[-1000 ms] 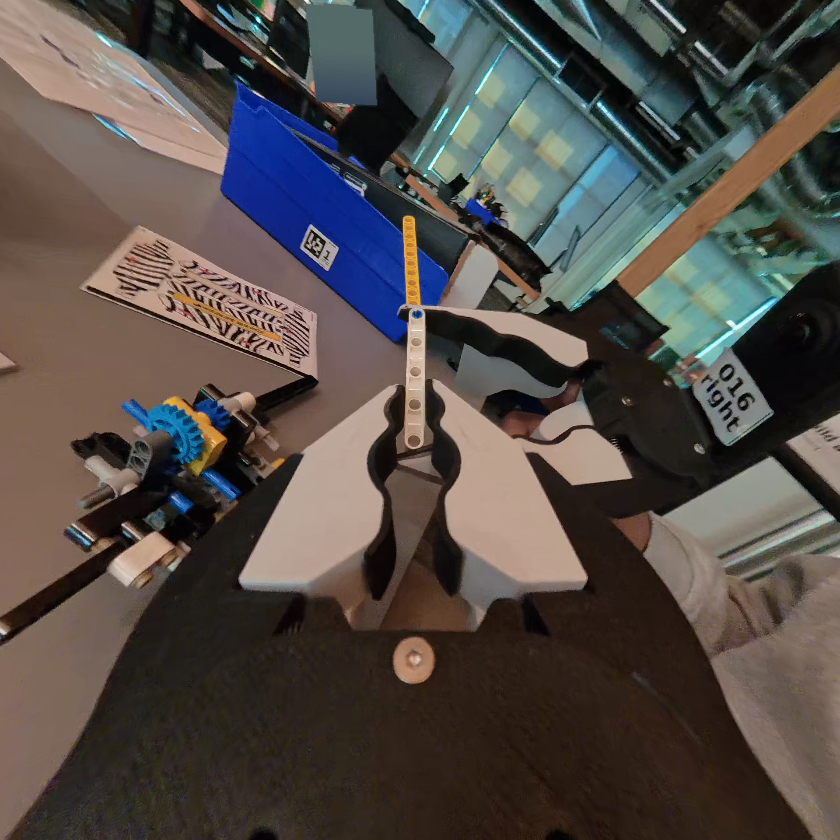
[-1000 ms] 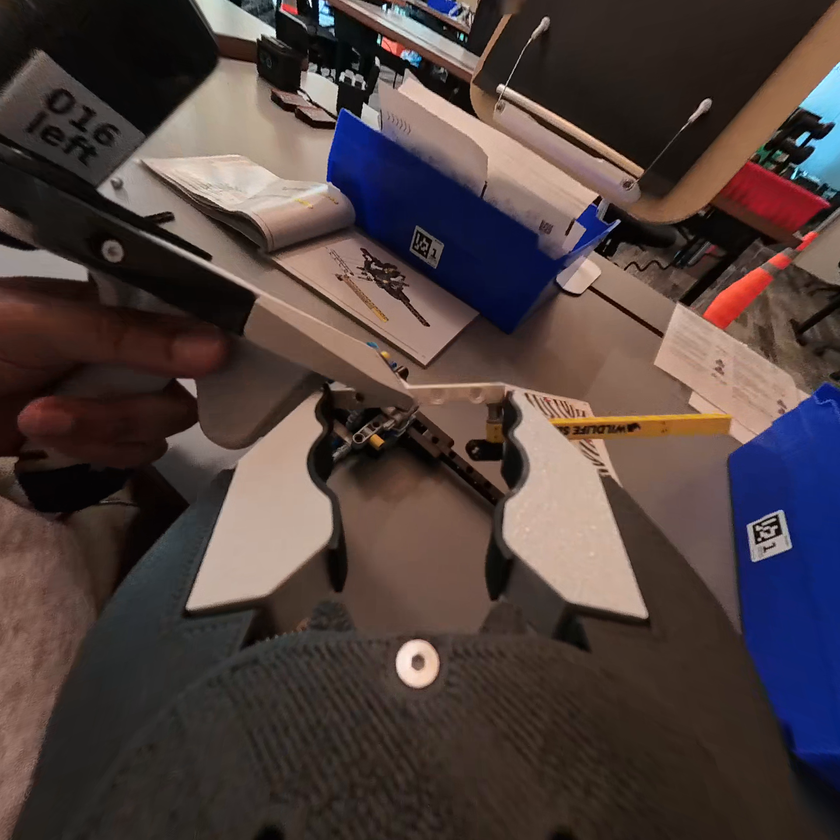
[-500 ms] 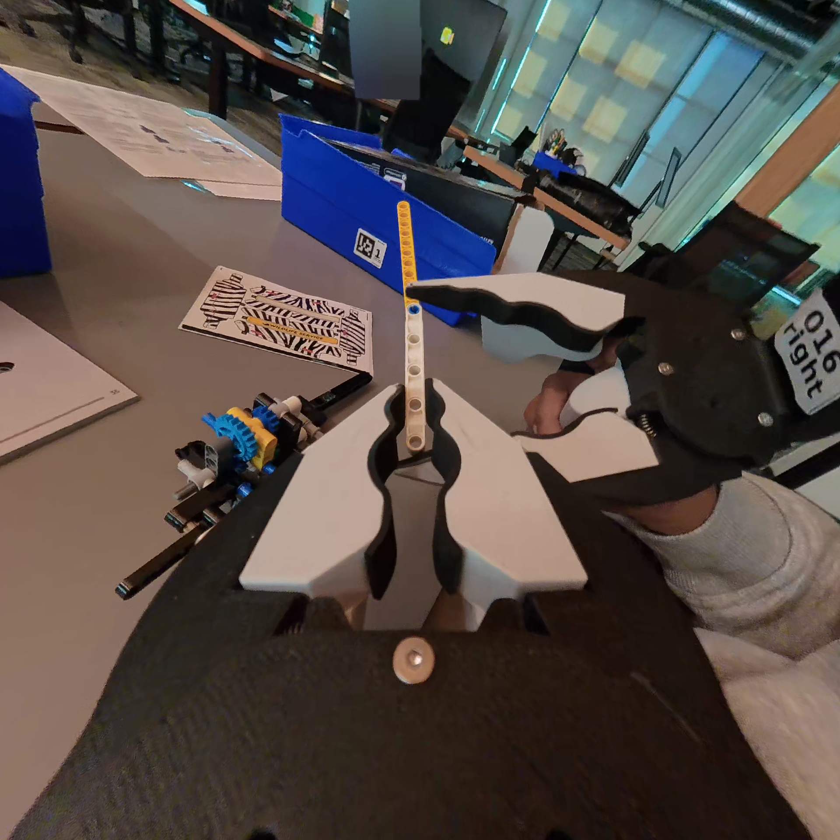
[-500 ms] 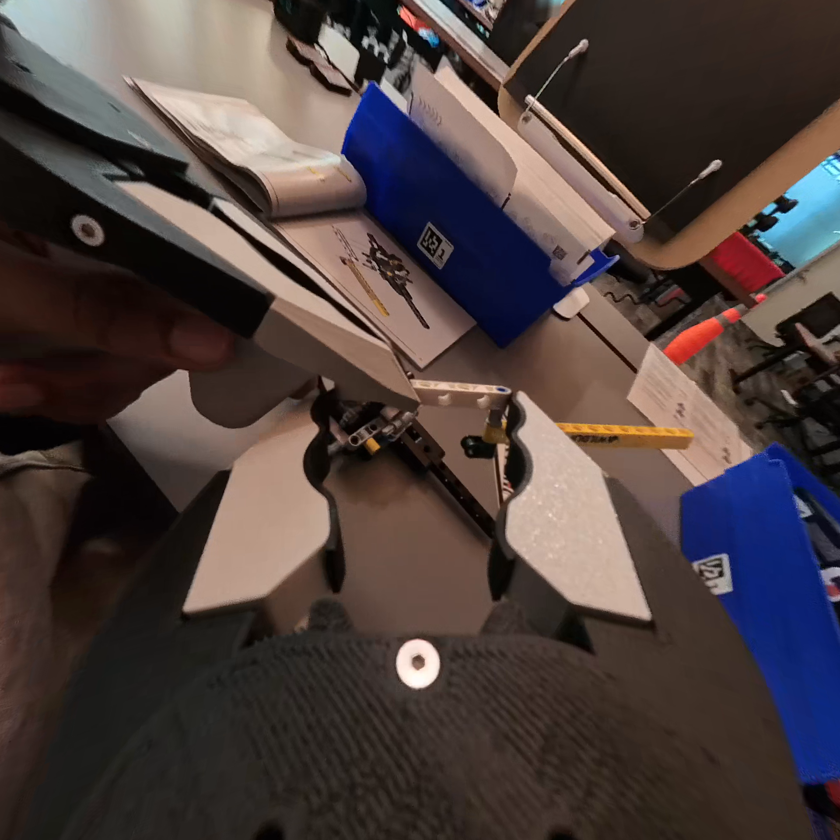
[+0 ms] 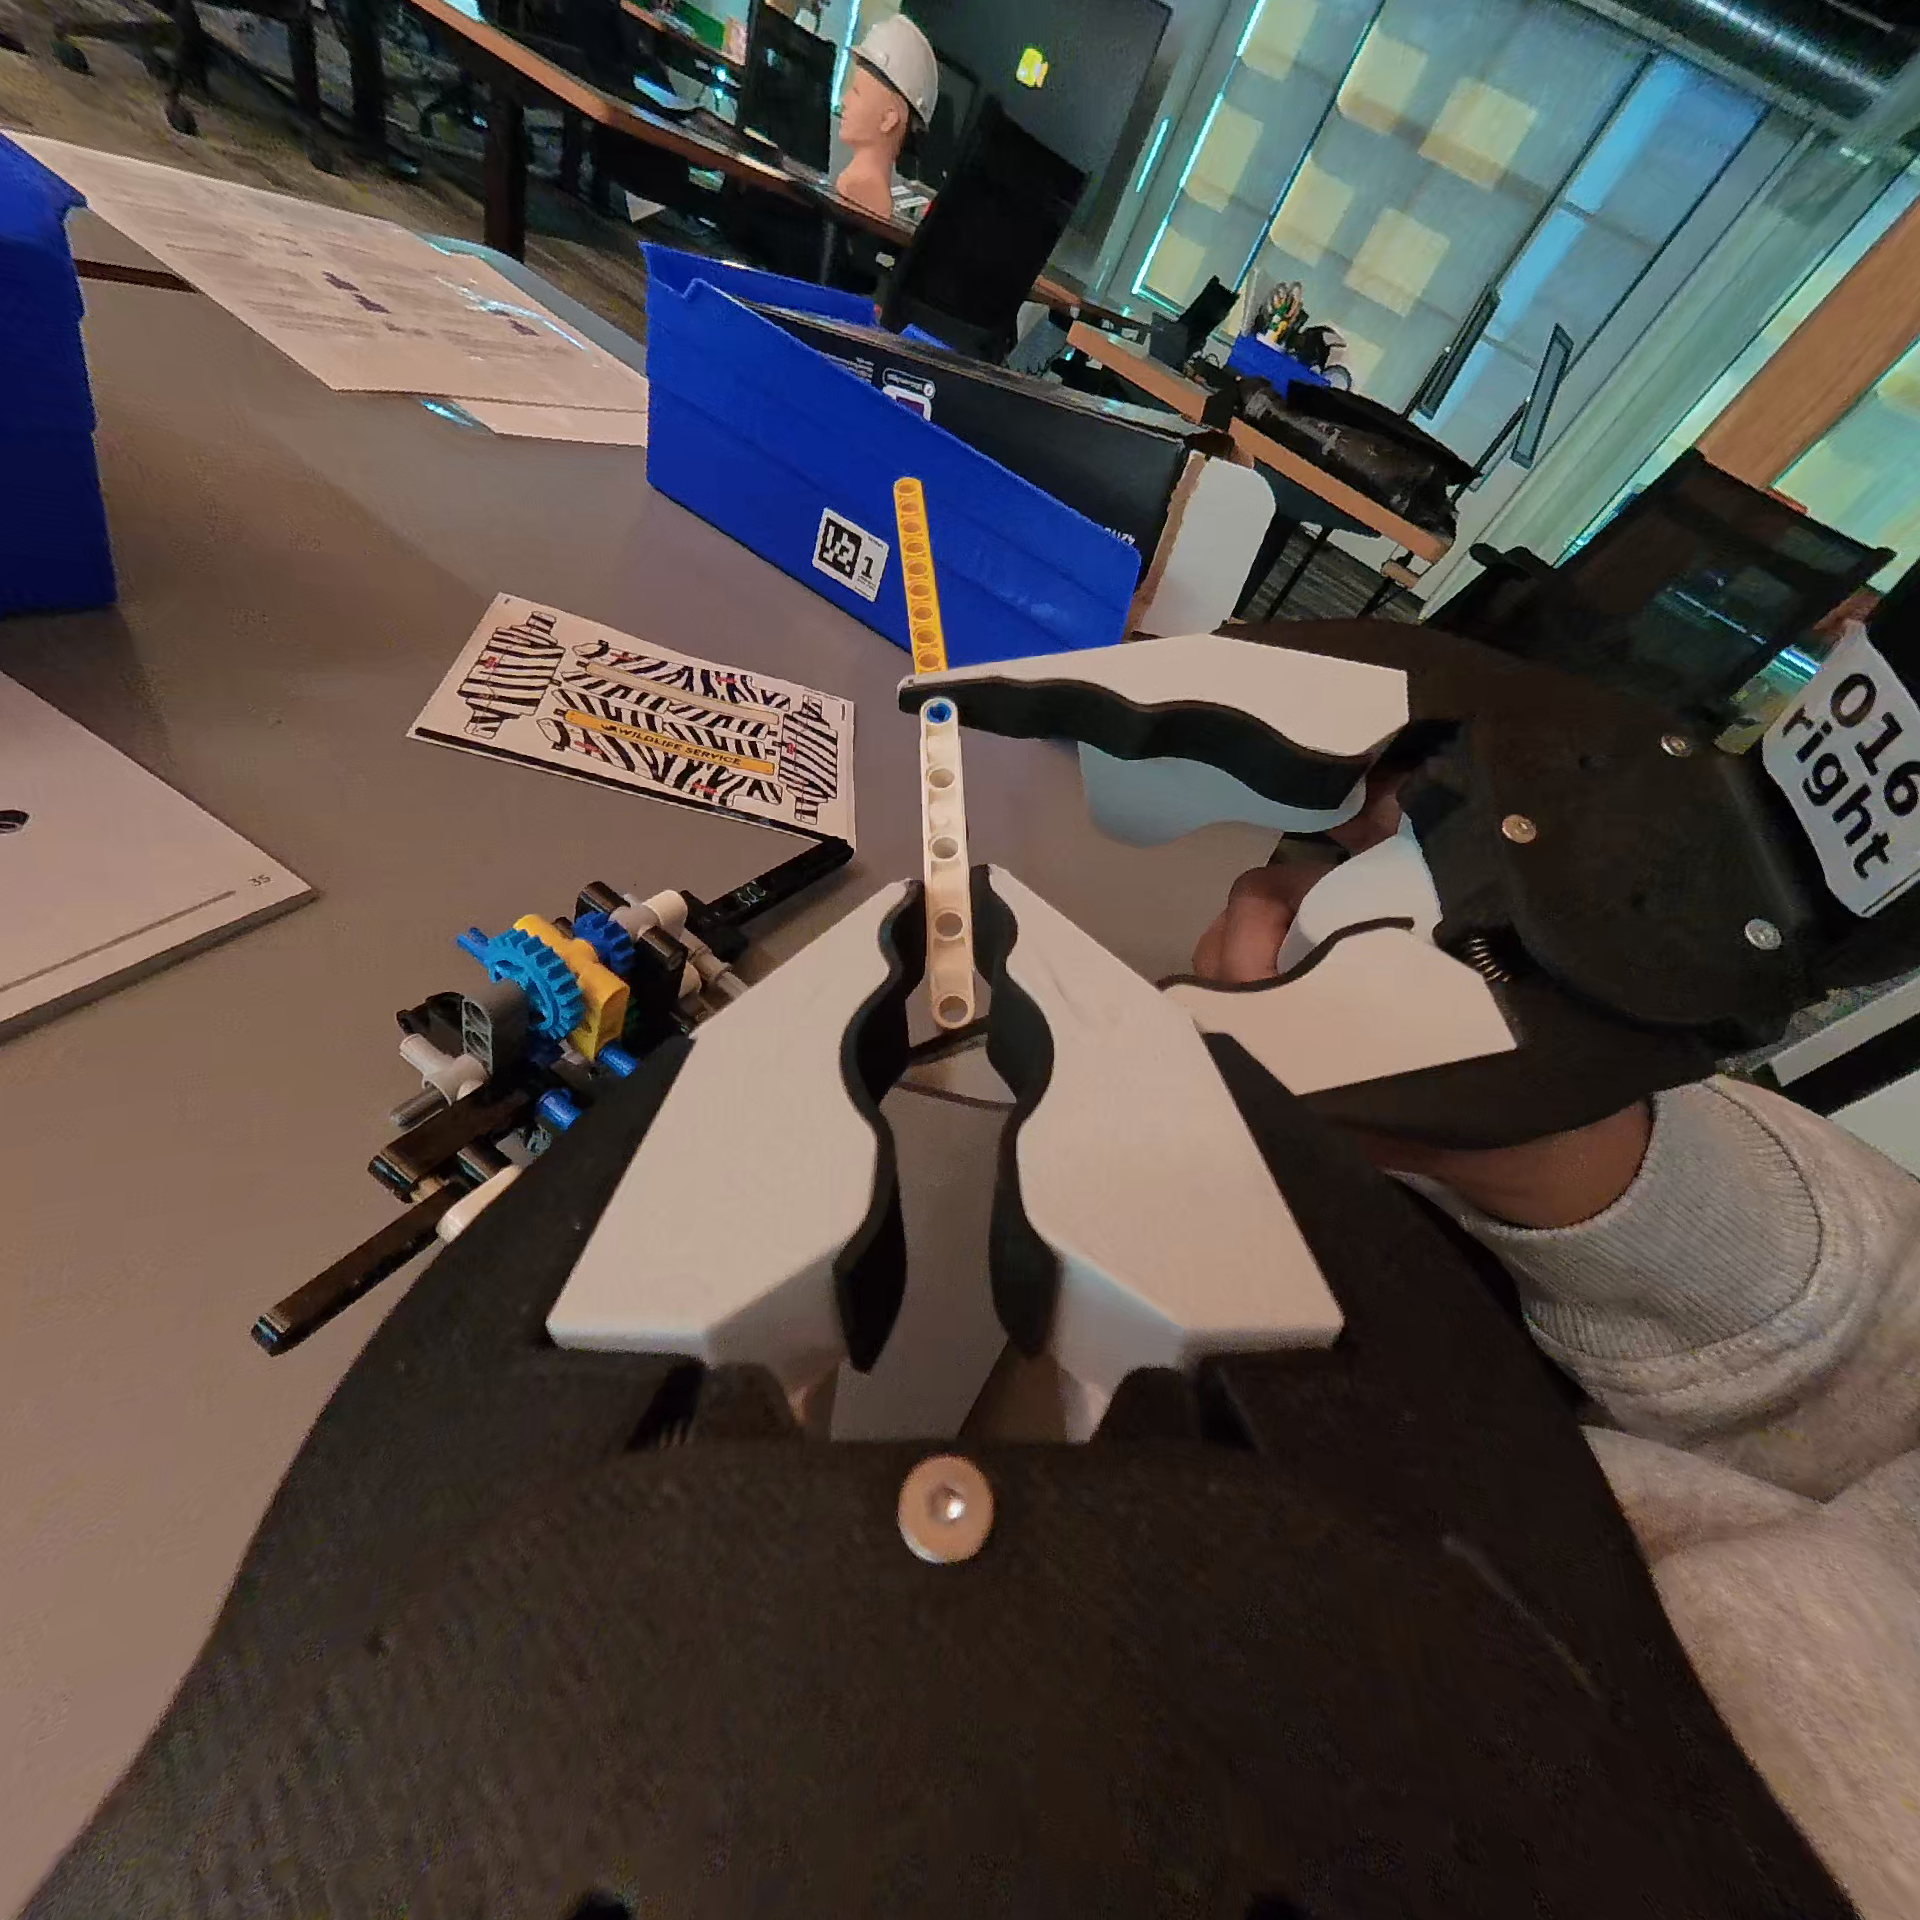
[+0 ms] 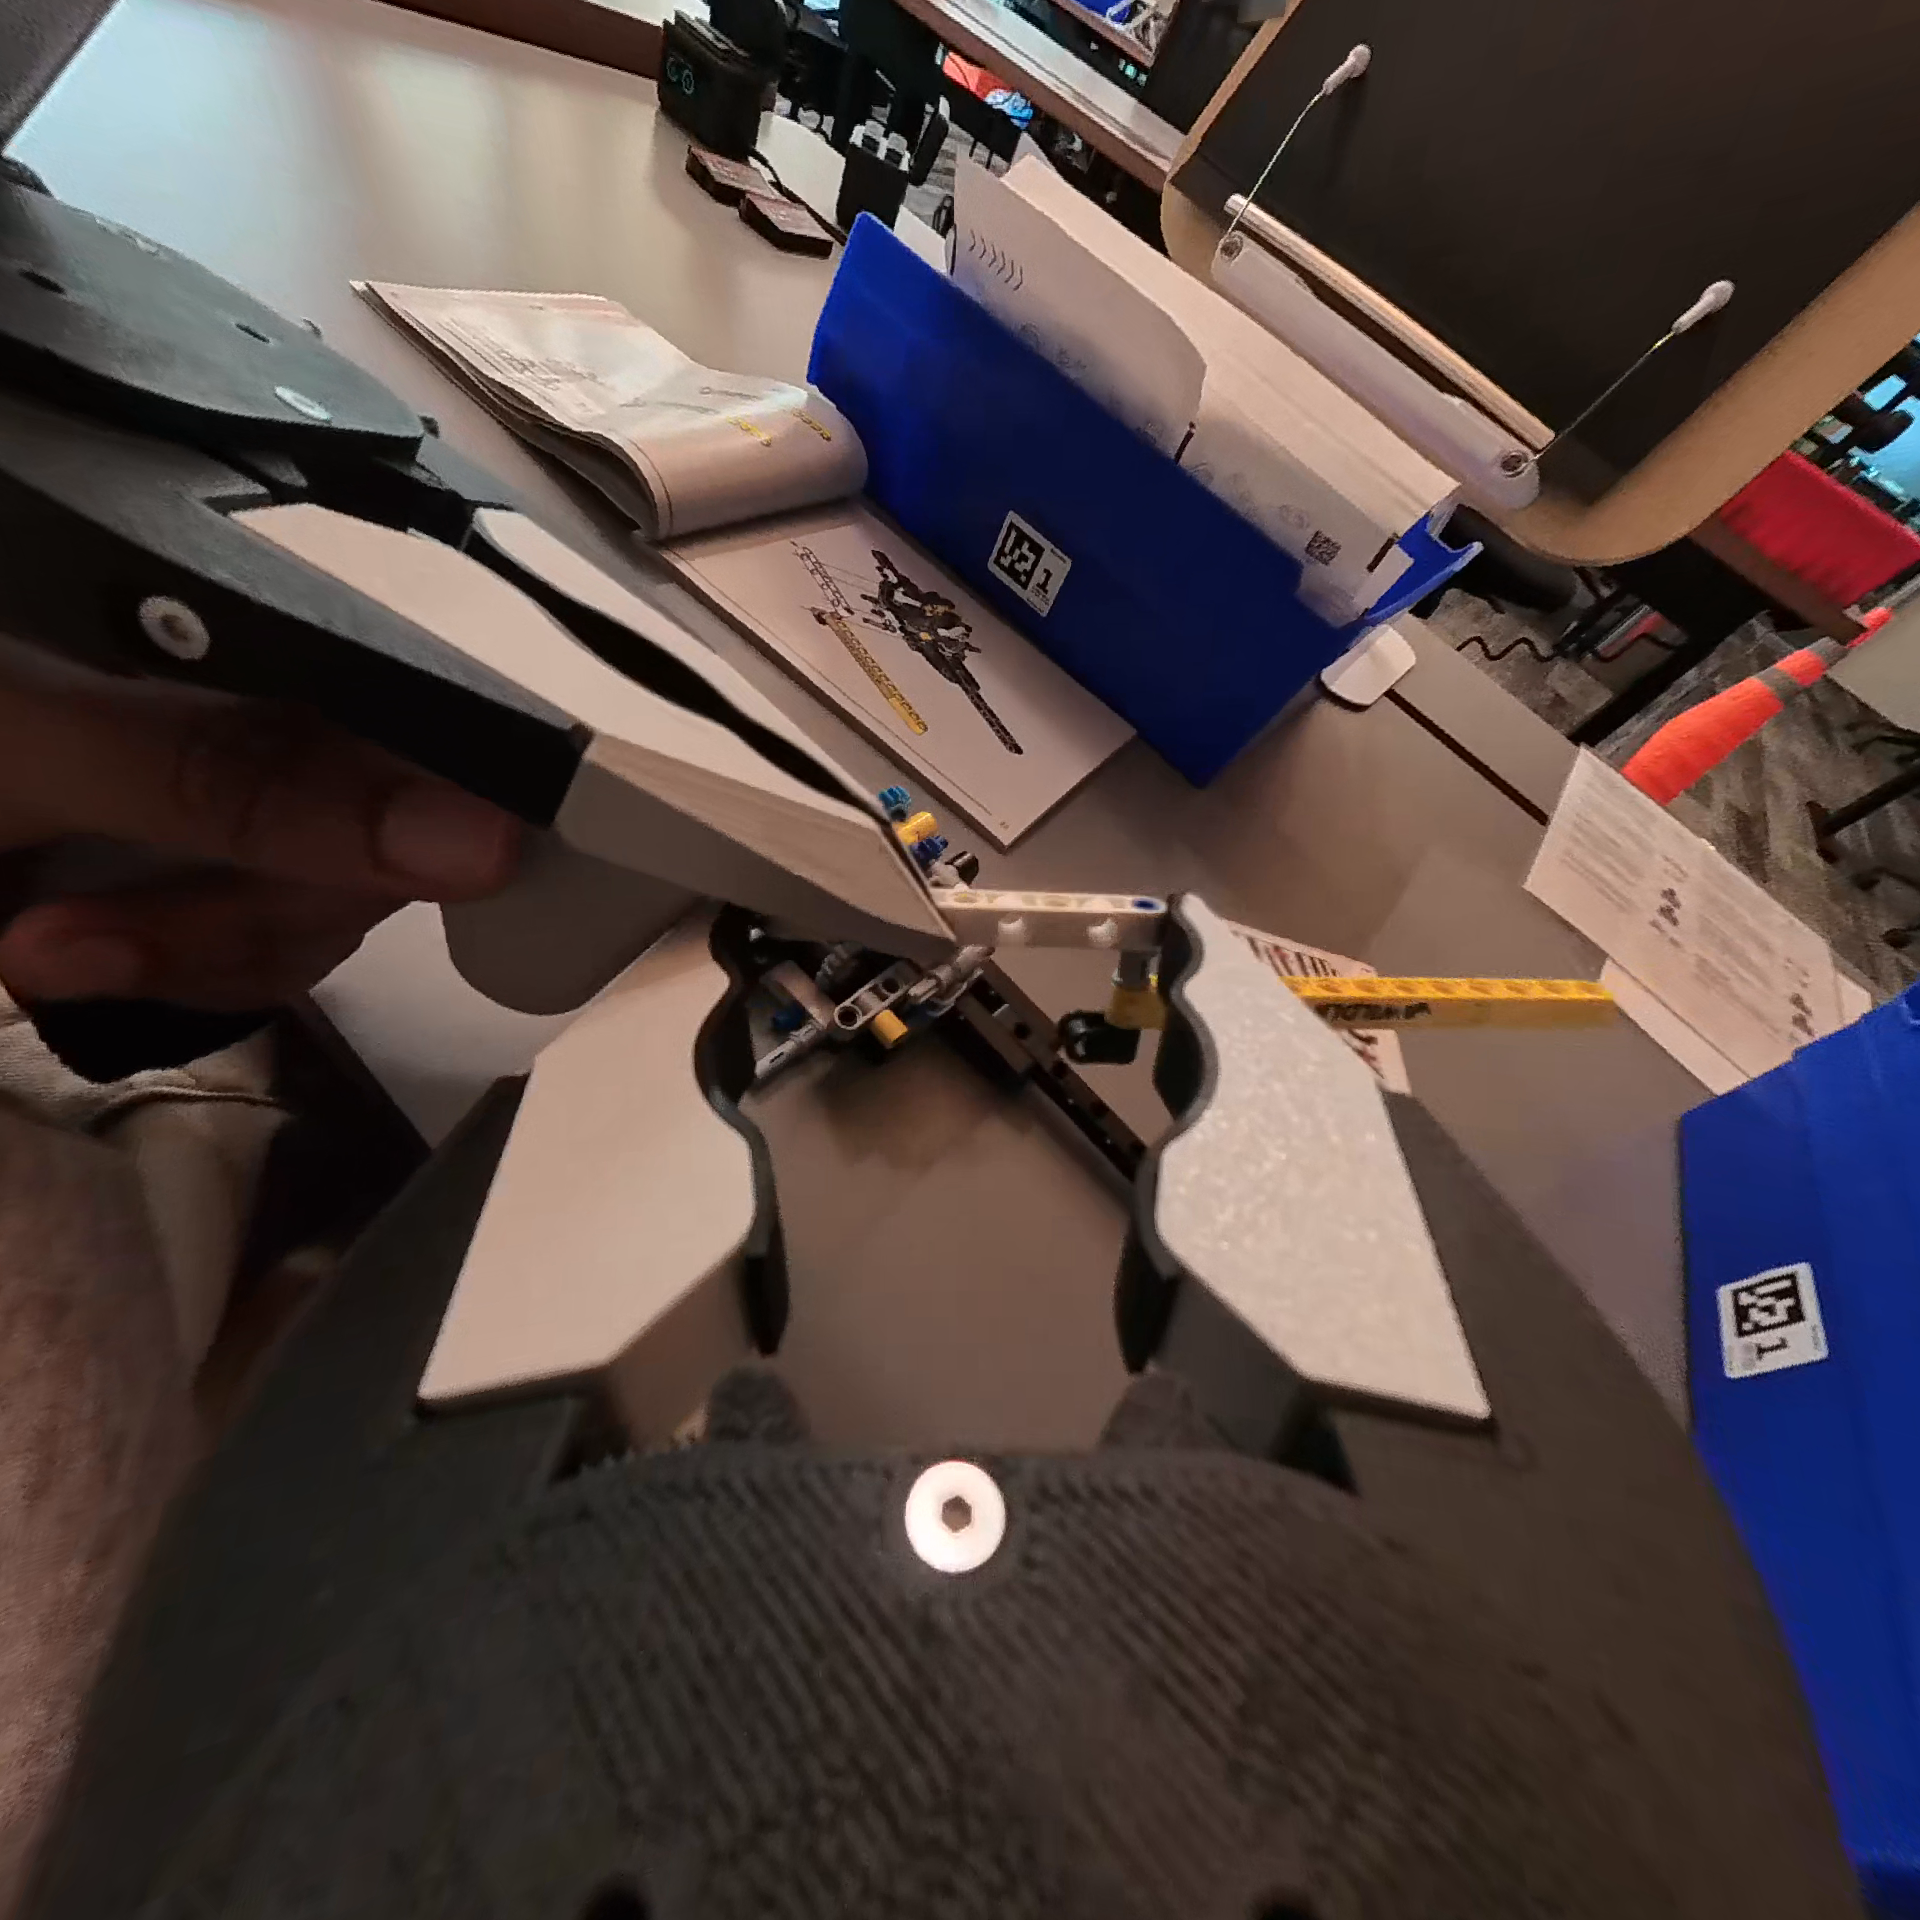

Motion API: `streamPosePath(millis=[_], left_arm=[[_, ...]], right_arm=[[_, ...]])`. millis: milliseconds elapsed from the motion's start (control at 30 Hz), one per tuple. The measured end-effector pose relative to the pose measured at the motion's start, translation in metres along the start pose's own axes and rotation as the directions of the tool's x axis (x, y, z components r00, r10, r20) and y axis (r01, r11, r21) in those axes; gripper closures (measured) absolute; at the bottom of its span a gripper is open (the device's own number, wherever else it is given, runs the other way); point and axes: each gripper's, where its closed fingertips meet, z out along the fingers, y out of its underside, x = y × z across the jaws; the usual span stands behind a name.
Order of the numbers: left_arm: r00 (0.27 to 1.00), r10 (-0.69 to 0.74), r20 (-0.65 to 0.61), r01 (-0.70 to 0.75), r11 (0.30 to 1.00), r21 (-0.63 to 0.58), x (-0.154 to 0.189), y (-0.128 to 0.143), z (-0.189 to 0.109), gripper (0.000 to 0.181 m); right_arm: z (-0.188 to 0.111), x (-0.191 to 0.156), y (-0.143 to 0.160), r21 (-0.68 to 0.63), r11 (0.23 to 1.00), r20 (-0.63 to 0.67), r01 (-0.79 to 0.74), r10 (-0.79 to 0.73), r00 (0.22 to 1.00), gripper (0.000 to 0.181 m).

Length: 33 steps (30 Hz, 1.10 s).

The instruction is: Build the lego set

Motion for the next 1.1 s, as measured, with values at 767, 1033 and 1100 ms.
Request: streamPosePath(millis=[767,1033,1100], left_arm=[[0.991,0.133,-0.028,-0.135,0.940,-0.312,-0.075,0.016,-0.025,0.085],[0.980,0.089,-0.177,-0.163,0.869,-0.468,-0.057,0.049,-0.022,0.092],[0.983,0.026,-0.180,-0.108,0.879,-0.465,-0.048,0.050,-0.025,0.098]], right_arm=[[-0.002,0.013,0.014,0.057,0.944,0.057,-0.326,0.323,0.945,0.107],[0.000,-0.001,0.017,0.082,0.918,0.023,-0.389,0.388,0.921,0.106],[0.001,-0.005,0.023,0.082,0.900,0.025,-0.429,0.428,0.903,0.106]])
